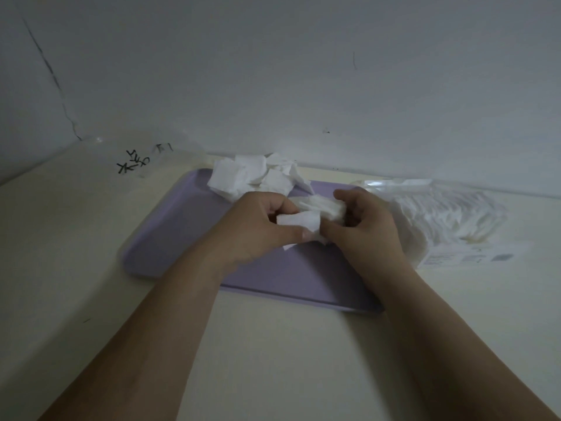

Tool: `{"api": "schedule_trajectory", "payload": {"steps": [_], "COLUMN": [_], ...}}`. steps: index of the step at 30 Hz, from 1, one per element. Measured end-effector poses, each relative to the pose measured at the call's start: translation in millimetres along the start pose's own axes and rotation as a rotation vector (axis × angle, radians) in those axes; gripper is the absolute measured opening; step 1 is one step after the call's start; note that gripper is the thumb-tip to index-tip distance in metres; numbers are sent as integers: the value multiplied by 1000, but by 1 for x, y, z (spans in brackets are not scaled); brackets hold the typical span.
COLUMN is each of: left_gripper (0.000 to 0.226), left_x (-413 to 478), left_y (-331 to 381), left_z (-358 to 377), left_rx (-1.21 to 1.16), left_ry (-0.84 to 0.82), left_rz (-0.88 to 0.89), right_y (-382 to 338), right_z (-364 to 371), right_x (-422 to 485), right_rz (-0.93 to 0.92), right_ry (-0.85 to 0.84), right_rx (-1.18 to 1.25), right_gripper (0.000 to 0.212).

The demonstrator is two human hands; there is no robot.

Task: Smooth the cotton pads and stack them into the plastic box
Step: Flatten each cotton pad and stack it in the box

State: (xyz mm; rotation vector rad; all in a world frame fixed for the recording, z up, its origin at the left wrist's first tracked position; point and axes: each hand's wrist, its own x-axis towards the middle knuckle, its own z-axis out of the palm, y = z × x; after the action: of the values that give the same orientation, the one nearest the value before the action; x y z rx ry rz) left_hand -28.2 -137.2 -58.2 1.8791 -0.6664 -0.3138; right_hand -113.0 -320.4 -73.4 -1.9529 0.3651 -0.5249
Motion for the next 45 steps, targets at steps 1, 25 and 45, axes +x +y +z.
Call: {"api": "schedule_trajectory", "payload": {"steps": [1, 25, 45], "left_gripper": [12, 58, 28], "left_x": [0, 4, 4], "left_y": [1, -6, -1], "left_z": [-1, 4, 6], "left_rx": [-10, 132, 133], "left_ry": [-22, 45, -72], "left_rz": [10, -17, -34], "right_y": [0, 5, -5], "right_z": [1, 9, 25], "right_x": [0, -1, -8], "right_rz": [3, 18, 103], "right_ry": [-3, -256, -298], "right_rx": [9, 156, 428], "right_gripper": [60, 78, 102]}}
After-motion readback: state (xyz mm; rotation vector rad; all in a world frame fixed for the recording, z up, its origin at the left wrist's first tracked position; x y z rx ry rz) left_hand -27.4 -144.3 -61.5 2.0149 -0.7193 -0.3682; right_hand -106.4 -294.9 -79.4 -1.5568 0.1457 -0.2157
